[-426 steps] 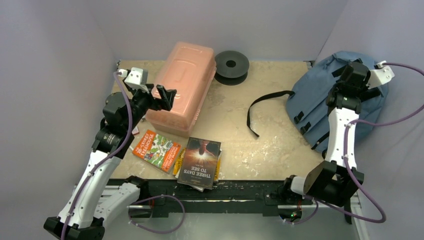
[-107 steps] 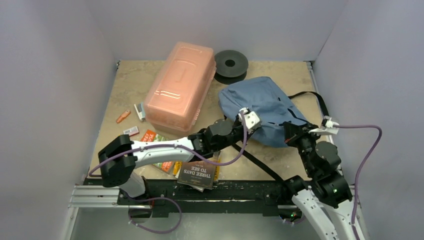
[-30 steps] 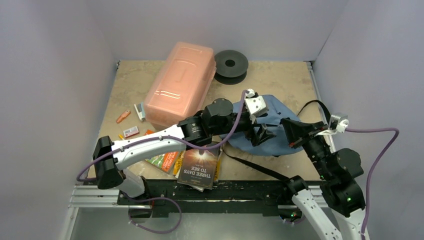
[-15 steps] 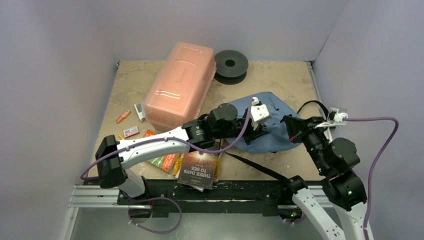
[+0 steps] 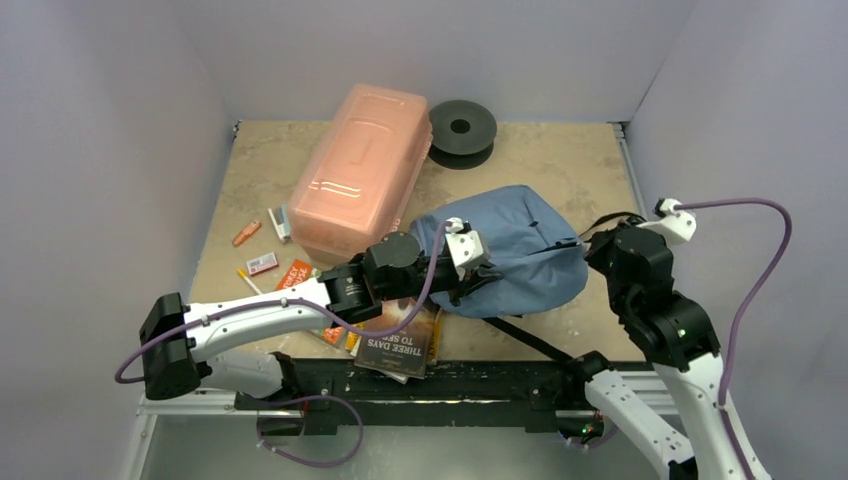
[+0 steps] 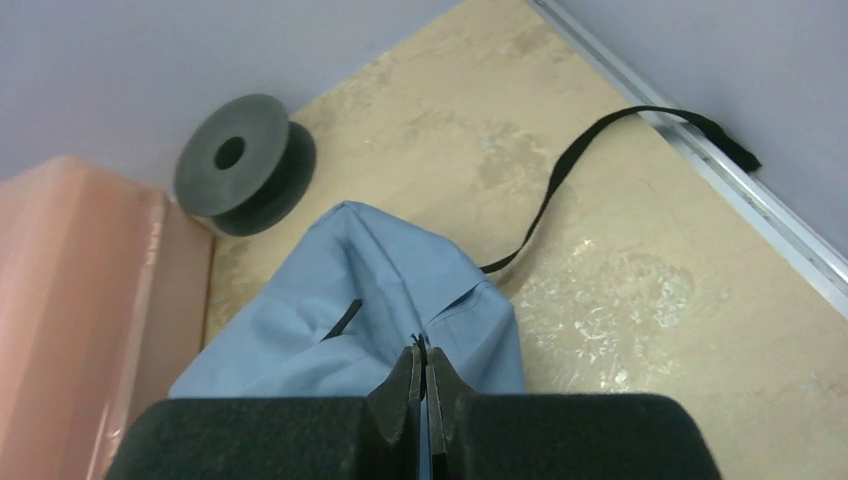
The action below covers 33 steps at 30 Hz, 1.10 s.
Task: Pack the student bag
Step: Unzip the student bag at the center of the board.
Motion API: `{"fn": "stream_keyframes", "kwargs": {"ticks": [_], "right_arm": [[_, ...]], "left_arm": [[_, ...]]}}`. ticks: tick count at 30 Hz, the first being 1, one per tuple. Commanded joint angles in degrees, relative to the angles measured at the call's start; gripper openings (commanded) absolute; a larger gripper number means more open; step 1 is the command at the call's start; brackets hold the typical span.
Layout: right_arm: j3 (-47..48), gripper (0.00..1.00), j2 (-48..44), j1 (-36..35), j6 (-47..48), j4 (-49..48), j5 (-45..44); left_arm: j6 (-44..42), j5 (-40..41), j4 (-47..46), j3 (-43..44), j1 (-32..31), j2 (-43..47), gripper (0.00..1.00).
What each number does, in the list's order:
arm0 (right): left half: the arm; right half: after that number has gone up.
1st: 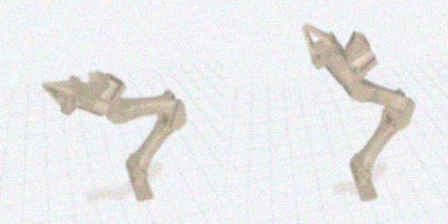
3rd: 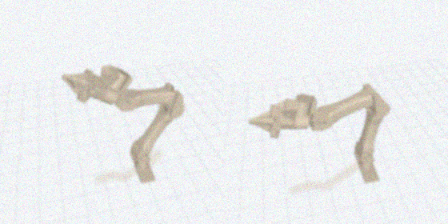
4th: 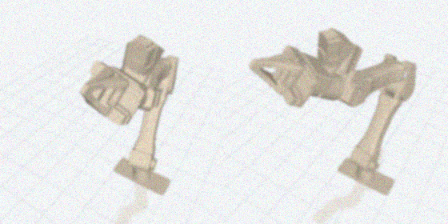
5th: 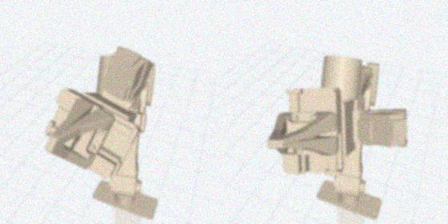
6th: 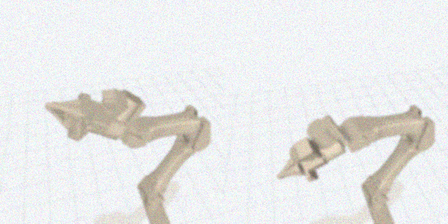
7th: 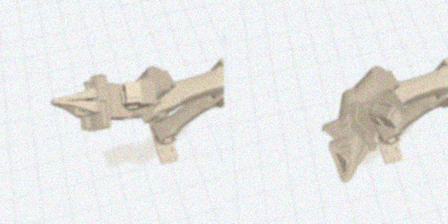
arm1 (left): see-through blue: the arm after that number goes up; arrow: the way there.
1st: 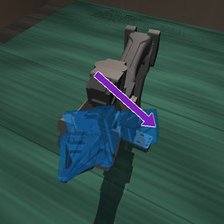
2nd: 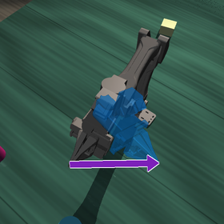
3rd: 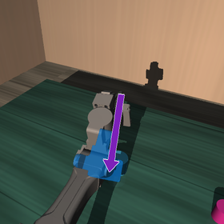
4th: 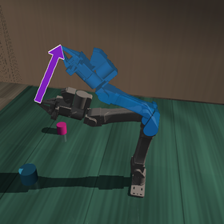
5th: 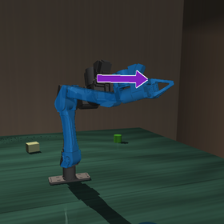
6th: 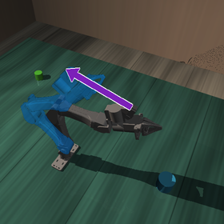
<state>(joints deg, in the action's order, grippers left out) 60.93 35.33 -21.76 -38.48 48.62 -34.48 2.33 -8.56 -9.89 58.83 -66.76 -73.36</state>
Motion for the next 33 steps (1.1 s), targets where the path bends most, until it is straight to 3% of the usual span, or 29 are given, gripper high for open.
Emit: {"fn": "stream_keyframes", "kwargs": {"ticks": [1,4,7,9,13,14,15,18,21,24,25,27,30,33], "right_arm": [[0.5,0.0,6.0,0.8,-2.7,-1.0,-16.4],[-2.8,0.0,10.4,6.9,-1.3,-7.1,-12.9],[-7.8,0.0,15.9,21.7,2.2,-16.5,0.8],[-9.2,0.0,19.7,25.9,3.8,-19.9,5.0],[-4.1,0.0,23.9,25.9,10.2,-14.3,8.4],[-3.2,0.06,22.7,25.9,12.1,-13.5,11.8],[-2.1,0.23,21.0,25.9,13.6,-11.8,14.5],[2.4,0.53,16.5,24.2,14.1,-5.6,21.8],[6.2,0.65,15.8,19.7,11.3,2.6,28.0],[2.3,0.66,11.0,16.2,10.9,2.3,36.6],[1.3,0.66,9.7,15.5,10.9,3.3,37.3],[0.5,0.75,8.6,14.9,12.0,6.2,39.4],[0.8,0.77,8.3,14.9,16.3,11.0,43.9],[1.7,0.8,6.1,14.9,14.0,11.4,44.4]], "left_arm": [[1.2,-3.7,-7.7,-2.3,0.4,1.8,0.0],[2.0,-6.4,-10.3,-3.0,0.4,0.4,0.0],[2.3,-7.8,-11.2,-3.2,0.4,-0.6,0.0],[1.8,-8.4,-10.8,-3.1,0.4,-1.2,0.0],[0.9,-8.7,-10.9,-2.5,0.4,-2.6,0.0],[0.7,-8.6,-10.9,-2.4,0.4,-3.0,0.0],[0.7,-8.1,-11.3,-2.5,0.4,-3.5,0.0],[1.0,-7.9,-11.4,-1.7,0.4,-5.3,0.0],[1.8,-6.7,-11.3,-1.5,0.4,-6.2,0.0],[1.2,-6.9,-12.3,-2.2,0.4,-7.1,0.0],[1.4,-6.9,-12.9,-2.4,0.4,-7.4,0.0],[2.3,-6.9,-14.1,-2.3,0.4,-8.0,0.0],[3.4,-7.5,-14.4,-1.8,0.4,-8.7,0.0],[3.6,-7.8,-14.0,-1.5,0.2,-9.0,0.0]]}}
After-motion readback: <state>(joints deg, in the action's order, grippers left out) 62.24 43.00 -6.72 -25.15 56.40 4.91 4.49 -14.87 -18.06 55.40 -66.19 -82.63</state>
